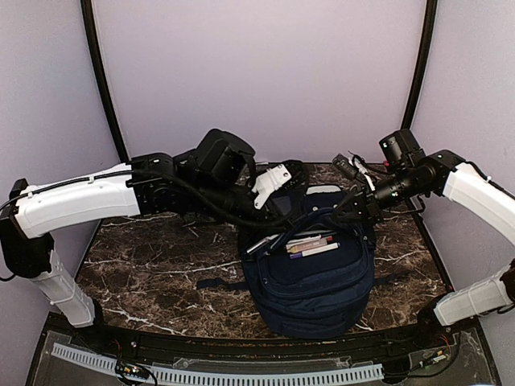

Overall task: Pack the student bag
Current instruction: Place the pen in the upper front pocket of the bag, then put down the upper front pocket of the student bag.

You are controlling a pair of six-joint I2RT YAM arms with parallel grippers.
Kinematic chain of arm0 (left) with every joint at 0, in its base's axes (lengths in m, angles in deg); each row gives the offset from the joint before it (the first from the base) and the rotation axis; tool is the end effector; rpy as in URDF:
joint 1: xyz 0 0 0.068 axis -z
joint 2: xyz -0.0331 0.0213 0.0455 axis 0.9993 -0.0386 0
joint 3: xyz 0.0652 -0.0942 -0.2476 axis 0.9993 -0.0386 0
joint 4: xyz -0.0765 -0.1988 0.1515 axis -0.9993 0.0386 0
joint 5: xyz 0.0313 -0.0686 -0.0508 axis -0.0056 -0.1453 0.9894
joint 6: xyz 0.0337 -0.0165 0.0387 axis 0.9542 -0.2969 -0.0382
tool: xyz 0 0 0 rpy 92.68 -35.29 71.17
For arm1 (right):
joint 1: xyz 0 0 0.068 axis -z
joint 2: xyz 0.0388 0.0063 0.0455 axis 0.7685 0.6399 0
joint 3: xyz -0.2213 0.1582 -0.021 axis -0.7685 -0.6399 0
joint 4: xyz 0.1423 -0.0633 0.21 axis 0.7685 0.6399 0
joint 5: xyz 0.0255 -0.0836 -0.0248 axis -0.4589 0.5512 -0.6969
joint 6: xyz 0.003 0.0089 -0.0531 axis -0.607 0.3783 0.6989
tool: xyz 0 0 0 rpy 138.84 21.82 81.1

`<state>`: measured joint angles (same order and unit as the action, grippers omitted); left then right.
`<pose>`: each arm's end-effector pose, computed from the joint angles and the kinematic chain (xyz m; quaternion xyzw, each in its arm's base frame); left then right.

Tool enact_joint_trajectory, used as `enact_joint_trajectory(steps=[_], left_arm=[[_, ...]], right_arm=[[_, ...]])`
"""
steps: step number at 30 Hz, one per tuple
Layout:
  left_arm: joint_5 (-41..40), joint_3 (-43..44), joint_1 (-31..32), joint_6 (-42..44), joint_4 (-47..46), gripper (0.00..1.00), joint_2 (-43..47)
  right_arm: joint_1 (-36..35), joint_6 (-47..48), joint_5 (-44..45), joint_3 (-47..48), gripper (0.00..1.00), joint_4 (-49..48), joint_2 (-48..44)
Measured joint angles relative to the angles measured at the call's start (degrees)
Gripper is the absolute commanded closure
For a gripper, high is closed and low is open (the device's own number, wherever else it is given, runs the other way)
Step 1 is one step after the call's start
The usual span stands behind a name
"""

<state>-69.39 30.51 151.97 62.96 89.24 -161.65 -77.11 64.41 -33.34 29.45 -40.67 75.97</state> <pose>0.1575 -0.3332 0.3715 0.4848 0.7273 -0.2913 0.3888 0.2072 0.1339 0.3296 -0.4557 0.7506 0.3919 0.2746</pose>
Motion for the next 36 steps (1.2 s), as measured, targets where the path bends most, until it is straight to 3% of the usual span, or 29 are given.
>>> enact_joint_trajectory(steps=[8,13,19,20,23,25,26,29,33,36], left_arm=[[4.22,4.39,5.9,6.27,-6.25,0.98,-8.76],[-3.28,14.05,8.7,12.41,-4.57,0.98,-21.2],[-11.78,15.93,10.21,18.38,-3.67,0.98,-28.2],[-13.09,15.93,10.25,19.23,-3.82,0.96,-28.72],[-16.26,15.93,10.23,21.73,-4.68,0.71,-29.03],[-17.38,15.93,10.23,23.21,-5.49,0.66,-29.03],[-17.9,15.93,10.19,23.58,-5.7,0.65,-29.03],[-18.45,16.44,10.25,23.8,-5.44,0.63,-29.03],[-17.31,16.81,10.82,23.34,-3.98,0.59,-28.09],[-14.45,16.81,11.37,22.01,-1.46,0.58,-25.9]], right_arm=[[0.24,-0.66,-0.24,0.22,1.0,-0.02,0.44],[0.28,-0.68,-0.28,0.22,1.0,-0.02,0.44],[0.35,-0.72,-0.42,0.22,1.0,-0.02,0.42],[0.35,-0.72,-0.39,0.22,1.0,-0.02,0.37],[0.37,-0.72,-0.35,0.2,1.0,0.0,0.26],[0.46,-0.72,-0.37,0.2,1.0,-0.02,0.04],[0.5,-0.72,-0.35,0.2,0.97,-0.02,-0.07],[0.79,-0.72,-0.33,0.17,0.66,0.02,-0.42],[1.7,-1.2,-0.33,0.48,0.55,-0.31,-1.62],[3.06,-0.68,0.07,2.58,0.54,0.5,-2.12]])
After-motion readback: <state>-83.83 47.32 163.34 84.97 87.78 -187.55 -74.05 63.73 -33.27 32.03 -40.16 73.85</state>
